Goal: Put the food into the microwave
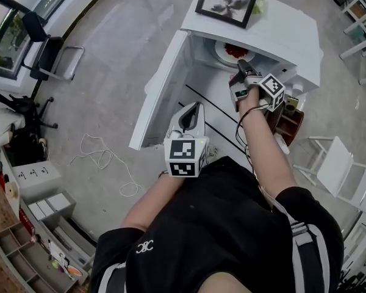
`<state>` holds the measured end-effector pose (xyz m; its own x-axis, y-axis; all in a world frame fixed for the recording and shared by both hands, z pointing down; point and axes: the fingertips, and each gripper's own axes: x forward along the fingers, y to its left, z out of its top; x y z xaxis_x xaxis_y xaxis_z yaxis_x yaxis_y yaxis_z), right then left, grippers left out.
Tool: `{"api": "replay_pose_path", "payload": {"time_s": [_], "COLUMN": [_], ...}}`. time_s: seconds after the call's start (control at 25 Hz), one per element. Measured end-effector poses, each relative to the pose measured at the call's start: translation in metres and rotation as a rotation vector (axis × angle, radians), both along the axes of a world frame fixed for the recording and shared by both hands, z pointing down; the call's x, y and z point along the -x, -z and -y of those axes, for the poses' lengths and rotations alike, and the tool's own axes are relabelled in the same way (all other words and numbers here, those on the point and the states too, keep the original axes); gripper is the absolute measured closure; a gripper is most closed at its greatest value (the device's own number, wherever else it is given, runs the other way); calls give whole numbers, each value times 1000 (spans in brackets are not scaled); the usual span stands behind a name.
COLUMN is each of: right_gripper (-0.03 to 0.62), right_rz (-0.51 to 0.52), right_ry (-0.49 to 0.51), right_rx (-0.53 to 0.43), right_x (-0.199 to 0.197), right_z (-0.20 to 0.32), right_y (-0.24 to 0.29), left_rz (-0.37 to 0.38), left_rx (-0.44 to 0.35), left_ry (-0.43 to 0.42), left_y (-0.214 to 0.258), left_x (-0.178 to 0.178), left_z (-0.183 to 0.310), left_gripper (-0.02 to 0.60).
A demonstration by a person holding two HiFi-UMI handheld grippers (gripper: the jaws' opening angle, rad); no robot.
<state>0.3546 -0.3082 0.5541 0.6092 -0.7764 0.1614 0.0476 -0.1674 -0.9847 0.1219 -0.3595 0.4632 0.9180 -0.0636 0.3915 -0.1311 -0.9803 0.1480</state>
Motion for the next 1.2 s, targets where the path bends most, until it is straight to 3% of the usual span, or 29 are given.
{"api": "replay_pose_path", "payload": {"time_s": [0.48, 0.88, 1.2], "right_gripper": [577, 577, 577], "right_rz": [17, 42, 46], "right_ry": [-65, -84, -99], "right_rx": [14, 68, 208], "right_x": [-37, -40, -41], "right_z": [14, 14, 10], "right_y": [-21, -34, -38], "left_rz": [38, 52, 40], "left_rx": [0, -20, -34], "left_ry": [-24, -52, -36], "left_y": [-9, -10, -6], "left_x": [-8, -4, 0], "left_z": [8, 3, 4], "left_gripper": [572, 573, 574]}}
